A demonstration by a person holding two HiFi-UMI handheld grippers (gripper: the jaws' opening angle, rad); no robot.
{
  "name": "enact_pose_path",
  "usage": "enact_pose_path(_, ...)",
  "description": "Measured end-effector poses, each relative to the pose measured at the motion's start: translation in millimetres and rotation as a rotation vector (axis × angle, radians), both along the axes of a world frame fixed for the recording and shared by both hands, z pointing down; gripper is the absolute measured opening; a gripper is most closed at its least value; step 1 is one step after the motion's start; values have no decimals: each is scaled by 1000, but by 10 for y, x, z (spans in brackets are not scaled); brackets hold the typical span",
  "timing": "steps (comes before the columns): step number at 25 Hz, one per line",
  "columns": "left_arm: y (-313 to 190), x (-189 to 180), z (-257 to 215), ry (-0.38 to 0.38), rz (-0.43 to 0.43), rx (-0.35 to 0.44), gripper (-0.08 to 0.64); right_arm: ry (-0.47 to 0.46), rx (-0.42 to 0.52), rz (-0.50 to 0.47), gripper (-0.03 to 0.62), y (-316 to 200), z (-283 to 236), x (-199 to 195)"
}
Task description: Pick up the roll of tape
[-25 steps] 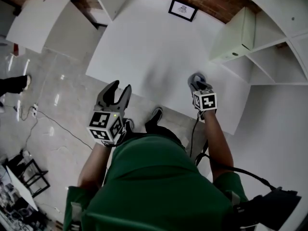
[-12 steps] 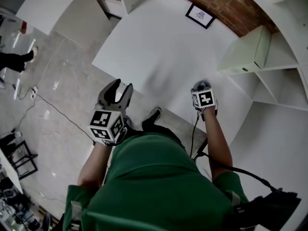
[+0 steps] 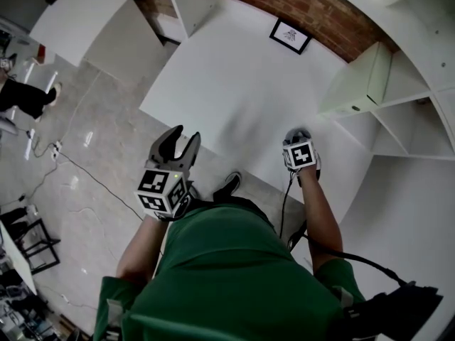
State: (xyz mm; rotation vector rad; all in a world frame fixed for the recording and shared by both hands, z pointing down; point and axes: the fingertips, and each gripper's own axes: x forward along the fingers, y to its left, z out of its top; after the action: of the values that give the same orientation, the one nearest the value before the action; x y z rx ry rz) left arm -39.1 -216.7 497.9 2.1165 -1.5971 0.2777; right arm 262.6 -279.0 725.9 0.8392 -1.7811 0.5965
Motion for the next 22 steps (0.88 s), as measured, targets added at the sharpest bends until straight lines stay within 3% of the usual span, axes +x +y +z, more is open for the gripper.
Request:
enact_pose_path(6, 13, 92, -51, -3, 33, 25, 193, -213, 140, 100, 86, -108, -451, -120)
enact_pose_path(12, -43, 160, -163, 10, 73, 63, 193, -445, 309, 200, 78, -218, -1235, -298)
enact_pose_path(17, -153, 62, -347, 19, 108, 123, 193, -569, 478, 265, 71, -261, -1956, -437)
enact_pose_path(22, -334, -71, -574, 26, 144, 175, 193, -652, 630, 271, 71, -182, -2629, -624)
